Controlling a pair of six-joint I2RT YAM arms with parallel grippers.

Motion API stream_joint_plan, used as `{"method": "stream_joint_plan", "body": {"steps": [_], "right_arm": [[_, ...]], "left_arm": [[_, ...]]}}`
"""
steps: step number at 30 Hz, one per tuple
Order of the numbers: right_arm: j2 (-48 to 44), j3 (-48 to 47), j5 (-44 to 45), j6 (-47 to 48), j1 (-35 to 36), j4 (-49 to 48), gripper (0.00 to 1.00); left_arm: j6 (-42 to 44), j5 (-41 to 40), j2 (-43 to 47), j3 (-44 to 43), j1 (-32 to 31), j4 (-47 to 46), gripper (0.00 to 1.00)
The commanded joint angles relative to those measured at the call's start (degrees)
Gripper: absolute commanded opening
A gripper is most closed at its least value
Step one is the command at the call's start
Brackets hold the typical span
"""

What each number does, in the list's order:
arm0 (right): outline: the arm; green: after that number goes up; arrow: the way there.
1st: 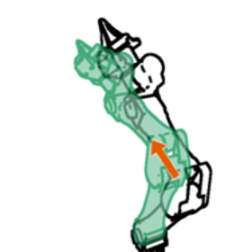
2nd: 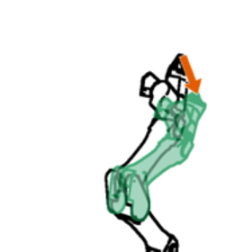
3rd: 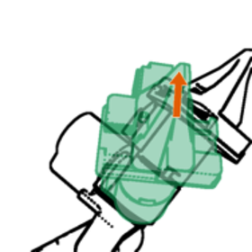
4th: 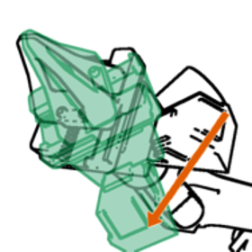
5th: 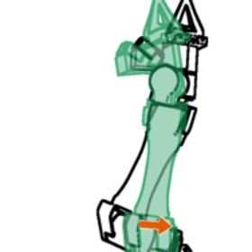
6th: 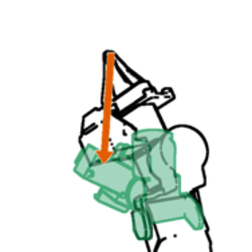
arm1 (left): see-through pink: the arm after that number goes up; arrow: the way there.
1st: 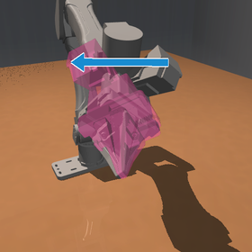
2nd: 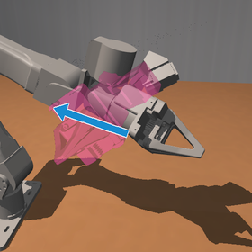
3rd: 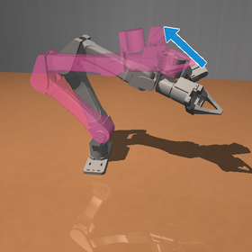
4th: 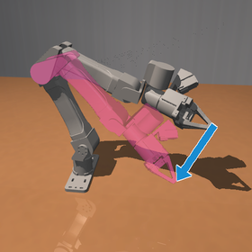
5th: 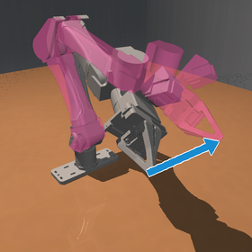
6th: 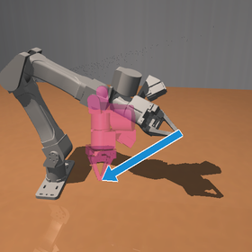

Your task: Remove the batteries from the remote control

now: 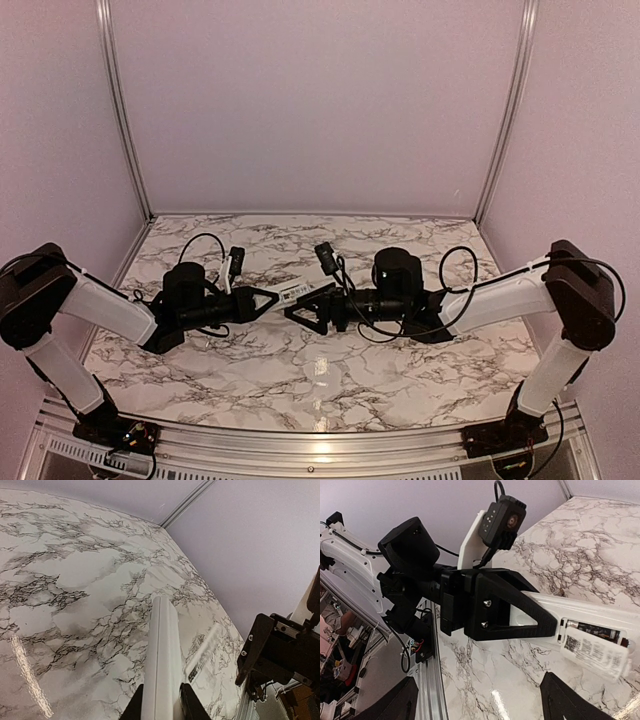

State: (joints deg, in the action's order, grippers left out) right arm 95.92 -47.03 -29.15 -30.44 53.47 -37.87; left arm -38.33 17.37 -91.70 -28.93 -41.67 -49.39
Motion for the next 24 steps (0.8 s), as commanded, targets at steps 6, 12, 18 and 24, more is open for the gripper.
{"method": "stream_joint_plan", "body": {"steps": [6, 12, 18, 24], "right_arm": [[2.41, -2.37, 3.11, -0.19, 0.24, 5.93, 0.83], [1.99, -2.50, 3.79, 0.37, 0.23, 6.96, 0.83], [0.70, -1.95, 4.81, 1.26, 0.27, 7.94, 0.83], [-3.66, 0.24, 8.66, 2.75, 0.28, 11.56, 0.83]], "left_arm": [[2.21, 0.93, 1.96, -2.31, -1.13, -2.06, 0.00], [2.56, 0.35, 1.88, -2.41, -1.11, -1.59, 0.00], [2.72, 0.43, 1.70, -2.45, -1.13, -1.55, 0.00], [1.48, 2.80, 2.32, -2.69, -1.13, -1.20, 0.00]]}}
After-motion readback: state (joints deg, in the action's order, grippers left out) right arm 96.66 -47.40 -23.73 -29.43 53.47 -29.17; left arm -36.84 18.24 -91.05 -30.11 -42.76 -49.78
